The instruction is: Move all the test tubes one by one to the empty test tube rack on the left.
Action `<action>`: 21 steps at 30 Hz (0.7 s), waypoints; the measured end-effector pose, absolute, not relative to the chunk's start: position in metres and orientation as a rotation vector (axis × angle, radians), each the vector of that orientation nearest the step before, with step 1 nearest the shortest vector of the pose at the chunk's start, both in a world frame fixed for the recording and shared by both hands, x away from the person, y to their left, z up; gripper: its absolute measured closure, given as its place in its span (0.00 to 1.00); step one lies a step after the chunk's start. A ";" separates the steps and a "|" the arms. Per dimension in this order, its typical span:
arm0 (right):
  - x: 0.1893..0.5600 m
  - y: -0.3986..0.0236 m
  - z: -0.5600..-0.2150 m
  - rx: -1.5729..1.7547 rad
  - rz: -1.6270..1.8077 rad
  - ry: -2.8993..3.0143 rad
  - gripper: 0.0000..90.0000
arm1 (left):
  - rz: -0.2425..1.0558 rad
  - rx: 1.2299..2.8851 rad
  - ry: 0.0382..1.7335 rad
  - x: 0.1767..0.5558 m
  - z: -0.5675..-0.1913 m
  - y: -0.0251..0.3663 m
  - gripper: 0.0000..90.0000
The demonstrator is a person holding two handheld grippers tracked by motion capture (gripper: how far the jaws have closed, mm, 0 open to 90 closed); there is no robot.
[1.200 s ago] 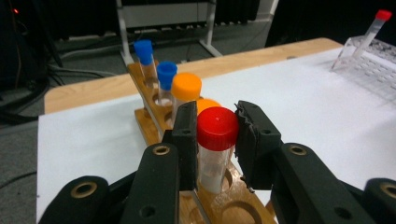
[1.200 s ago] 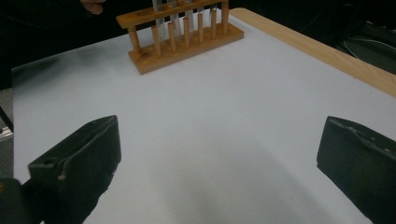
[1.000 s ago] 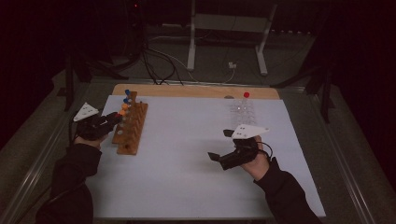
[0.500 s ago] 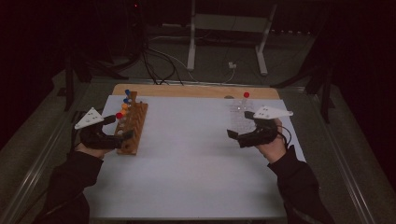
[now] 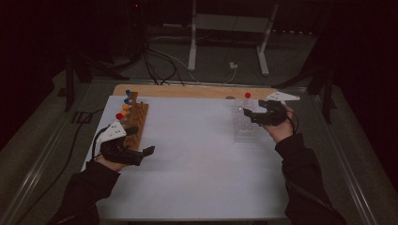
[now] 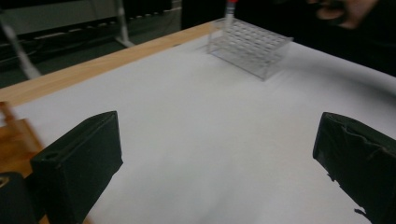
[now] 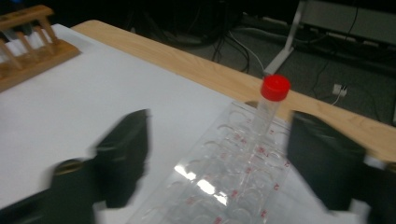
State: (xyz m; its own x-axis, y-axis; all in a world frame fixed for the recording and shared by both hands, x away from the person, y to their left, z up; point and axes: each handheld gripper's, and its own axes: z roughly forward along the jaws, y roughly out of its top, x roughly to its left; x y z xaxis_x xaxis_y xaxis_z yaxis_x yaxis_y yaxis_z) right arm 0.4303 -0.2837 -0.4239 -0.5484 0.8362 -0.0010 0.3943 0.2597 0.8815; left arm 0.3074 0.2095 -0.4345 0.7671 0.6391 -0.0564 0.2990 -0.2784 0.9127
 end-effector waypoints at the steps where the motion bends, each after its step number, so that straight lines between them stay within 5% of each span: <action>1: 0.435 -0.284 -0.427 1.121 1.228 2.062 0.35 | 0.390 1.882 0.713 0.307 -0.435 0.208 0.02; 9: 0.471 -0.284 -0.447 1.236 1.134 2.063 0.57 | 0.376 1.891 0.680 0.302 -0.436 0.200 0.02; 21: 0.500 -0.273 -0.462 1.298 1.072 2.063 0.75 | 0.372 1.896 0.668 0.300 -0.438 0.197 0.02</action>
